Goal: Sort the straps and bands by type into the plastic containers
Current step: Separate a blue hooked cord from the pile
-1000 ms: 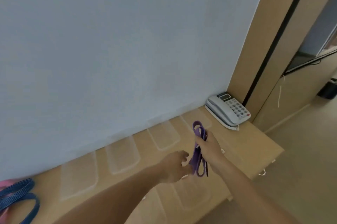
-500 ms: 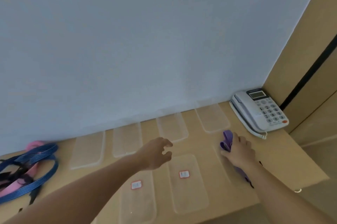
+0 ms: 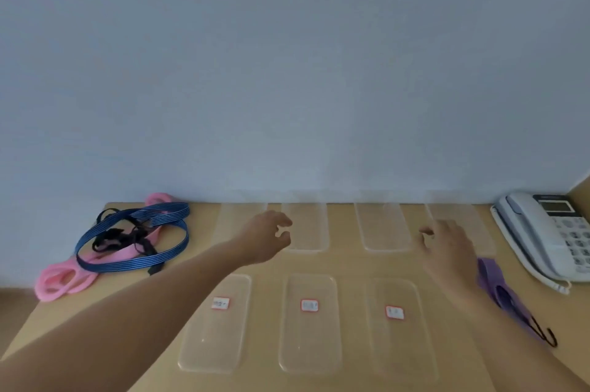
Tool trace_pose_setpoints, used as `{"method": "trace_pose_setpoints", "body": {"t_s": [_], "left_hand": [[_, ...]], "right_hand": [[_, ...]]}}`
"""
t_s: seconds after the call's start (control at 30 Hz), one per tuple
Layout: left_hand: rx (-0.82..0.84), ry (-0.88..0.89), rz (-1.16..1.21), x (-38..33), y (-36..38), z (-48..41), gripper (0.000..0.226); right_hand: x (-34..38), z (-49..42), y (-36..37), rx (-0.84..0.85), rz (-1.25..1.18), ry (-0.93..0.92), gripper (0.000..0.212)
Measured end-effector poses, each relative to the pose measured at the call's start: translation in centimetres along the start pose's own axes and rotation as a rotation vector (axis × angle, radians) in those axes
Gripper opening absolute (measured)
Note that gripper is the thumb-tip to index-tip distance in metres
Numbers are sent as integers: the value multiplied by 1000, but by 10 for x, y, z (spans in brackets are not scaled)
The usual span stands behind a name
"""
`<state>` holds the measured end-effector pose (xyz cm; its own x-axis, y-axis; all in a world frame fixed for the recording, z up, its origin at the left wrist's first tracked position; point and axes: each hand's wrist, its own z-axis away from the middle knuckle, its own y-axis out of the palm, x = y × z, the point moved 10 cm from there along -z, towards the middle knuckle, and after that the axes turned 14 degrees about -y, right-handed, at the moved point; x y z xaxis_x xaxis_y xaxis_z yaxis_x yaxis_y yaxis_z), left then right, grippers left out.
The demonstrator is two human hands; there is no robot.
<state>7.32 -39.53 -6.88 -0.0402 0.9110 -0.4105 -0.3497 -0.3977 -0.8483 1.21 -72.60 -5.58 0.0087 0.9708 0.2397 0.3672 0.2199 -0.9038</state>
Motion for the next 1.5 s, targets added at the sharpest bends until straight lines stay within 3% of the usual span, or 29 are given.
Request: {"method": "trace_pose_setpoints", "body": {"t_s": [0.07,0.3,0.37,0.43,0.63,0.7,0.8,0.87,0.93,1.03,1.13,1.23,1.3,1.4,1.5], "left_hand": [[11,-26,11,32,-11,1,38],[-24,-115,30,184,-76,3,43],[-54,-118,20,220,-97,2,35],[-67,-139,25,255,-110,0,11],[-88,-142,84,323,-124,4,15],[-73,-136,118,337,-122,8,10],[-68,-84,158,347,-123,16,16],[-65,-75,175,354,-125,19,5],[-58,-94,168,362,-123,17,10],[-38,-153,161,373,-117,13,7],[-47,-177,151,378,-115,10,19],[-20,-114,165,370,-123,12,41],[65,-111,179,362,-125,14,50],[29,-150,216,353,-144,9,16],[-140,-220,388,349,-190,8,16]], "right_hand": [[66,-20,19,76,-42,-73,6],[297,-50,98,325,-114,-321,30],[352,-50,118,382,-133,-360,35],[399,-47,139,436,-164,-406,35],[505,-19,198,665,-185,-597,18],[527,-3,216,741,-146,-684,8],[543,16,236,777,-94,-747,31],[544,20,247,769,-33,-746,37],[542,18,252,737,-32,-715,39],[537,11,252,744,-39,-666,31],[541,6,244,770,-29,-708,16],[551,-17,217,760,-282,-629,19],[558,-44,187,720,-592,-479,18],[572,-88,129,581,-970,-360,16],[568,-122,77,389,-1061,-372,12]]}}
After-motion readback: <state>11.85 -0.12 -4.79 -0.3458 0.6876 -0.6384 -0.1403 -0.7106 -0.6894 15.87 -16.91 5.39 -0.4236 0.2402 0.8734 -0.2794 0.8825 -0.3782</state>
